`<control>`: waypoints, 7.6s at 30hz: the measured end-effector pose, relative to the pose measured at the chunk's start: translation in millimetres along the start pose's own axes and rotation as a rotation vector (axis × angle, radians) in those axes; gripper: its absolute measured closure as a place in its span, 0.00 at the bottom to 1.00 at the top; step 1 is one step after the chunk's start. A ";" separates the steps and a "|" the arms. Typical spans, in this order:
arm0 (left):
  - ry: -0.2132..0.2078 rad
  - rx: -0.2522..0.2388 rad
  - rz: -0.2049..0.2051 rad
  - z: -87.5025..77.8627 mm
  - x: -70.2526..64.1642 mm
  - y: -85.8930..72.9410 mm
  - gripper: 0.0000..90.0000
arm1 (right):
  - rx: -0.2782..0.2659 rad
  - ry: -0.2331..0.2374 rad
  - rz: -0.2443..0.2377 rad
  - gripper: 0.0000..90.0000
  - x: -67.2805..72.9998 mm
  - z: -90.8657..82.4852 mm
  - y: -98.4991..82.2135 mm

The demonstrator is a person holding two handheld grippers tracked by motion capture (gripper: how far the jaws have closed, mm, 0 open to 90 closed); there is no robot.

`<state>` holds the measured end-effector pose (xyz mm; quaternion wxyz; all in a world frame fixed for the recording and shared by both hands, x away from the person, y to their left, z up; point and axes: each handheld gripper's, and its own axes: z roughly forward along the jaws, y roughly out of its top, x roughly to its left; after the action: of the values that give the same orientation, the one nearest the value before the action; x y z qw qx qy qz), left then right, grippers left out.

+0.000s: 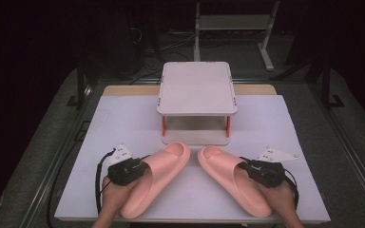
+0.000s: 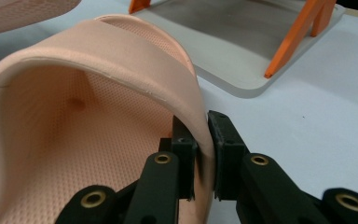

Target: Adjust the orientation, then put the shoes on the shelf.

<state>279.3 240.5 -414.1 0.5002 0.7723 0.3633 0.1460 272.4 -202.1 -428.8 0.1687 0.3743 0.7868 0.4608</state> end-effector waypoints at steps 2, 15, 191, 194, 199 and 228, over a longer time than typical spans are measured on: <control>0.006 -0.012 -0.003 -4.7 1.5 1.6 0.90 | -0.005 0.016 0.003 0.90 0.0 -2.1 0.9; 0.038 -0.044 0.002 -27.1 3.3 9.9 0.90 | -0.040 0.103 0.010 0.90 5.8 -18.8 7.7; 0.325 0.195 0.075 114.1 74.3 265.8 0.79 | 0.131 -0.186 0.096 0.86 -118.7 69.8 277.0; 0.330 0.205 0.071 116.6 74.2 264.8 0.78 | 0.142 -0.193 0.088 0.85 -115.1 73.7 276.6; 0.336 0.214 0.070 118.0 74.7 264.2 0.76 | 0.157 -0.195 0.083 0.84 -109.7 80.1 276.4; 0.270 0.211 0.026 131.8 69.0 258.0 0.65 | 0.118 -0.216 0.146 0.71 -89.1 86.6 269.5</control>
<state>511.9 140.6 -257.1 0.3612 0.7984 0.4307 0.2159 501.1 -137.0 -251.3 0.1959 0.4874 0.7605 0.3817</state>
